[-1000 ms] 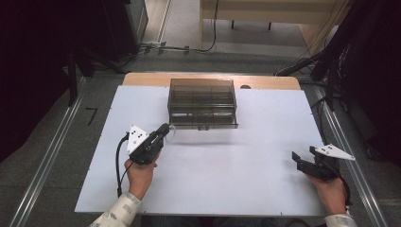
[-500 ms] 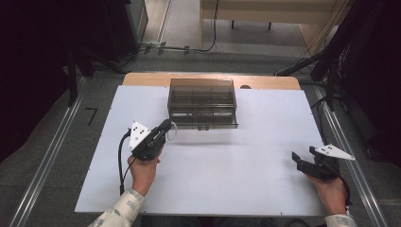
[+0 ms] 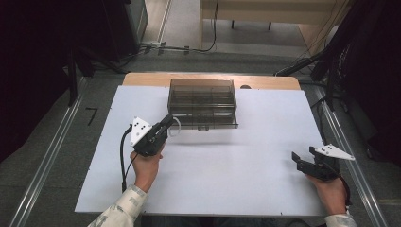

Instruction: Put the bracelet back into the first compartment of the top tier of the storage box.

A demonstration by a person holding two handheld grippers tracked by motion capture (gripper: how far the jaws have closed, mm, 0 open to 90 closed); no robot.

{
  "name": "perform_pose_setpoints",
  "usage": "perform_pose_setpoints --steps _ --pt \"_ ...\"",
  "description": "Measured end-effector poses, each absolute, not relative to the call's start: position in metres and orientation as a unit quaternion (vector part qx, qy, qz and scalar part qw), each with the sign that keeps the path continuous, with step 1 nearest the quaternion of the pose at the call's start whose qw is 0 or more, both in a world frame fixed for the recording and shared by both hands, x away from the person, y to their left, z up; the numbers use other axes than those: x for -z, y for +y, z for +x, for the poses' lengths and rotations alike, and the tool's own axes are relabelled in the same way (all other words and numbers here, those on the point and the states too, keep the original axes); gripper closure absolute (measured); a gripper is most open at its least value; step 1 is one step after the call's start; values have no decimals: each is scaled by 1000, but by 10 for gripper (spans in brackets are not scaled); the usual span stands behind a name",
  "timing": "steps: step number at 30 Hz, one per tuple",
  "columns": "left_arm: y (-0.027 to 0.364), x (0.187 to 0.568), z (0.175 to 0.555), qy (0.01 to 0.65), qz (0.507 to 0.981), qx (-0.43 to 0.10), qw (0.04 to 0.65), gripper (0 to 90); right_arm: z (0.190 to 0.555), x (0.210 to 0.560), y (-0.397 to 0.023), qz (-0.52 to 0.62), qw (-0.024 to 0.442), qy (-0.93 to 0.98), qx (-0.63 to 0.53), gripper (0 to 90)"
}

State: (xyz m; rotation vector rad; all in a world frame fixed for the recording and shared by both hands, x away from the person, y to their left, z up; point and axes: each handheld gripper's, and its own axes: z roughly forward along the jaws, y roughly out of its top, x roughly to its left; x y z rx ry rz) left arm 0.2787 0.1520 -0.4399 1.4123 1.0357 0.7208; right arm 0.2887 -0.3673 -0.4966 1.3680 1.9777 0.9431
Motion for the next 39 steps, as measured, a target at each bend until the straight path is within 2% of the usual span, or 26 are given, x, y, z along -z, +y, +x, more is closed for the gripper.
perform_pose_setpoints --steps 39 --pt "146 425 291 434 577 -314 617 874 289 497 -367 510 275 738 -346 239"
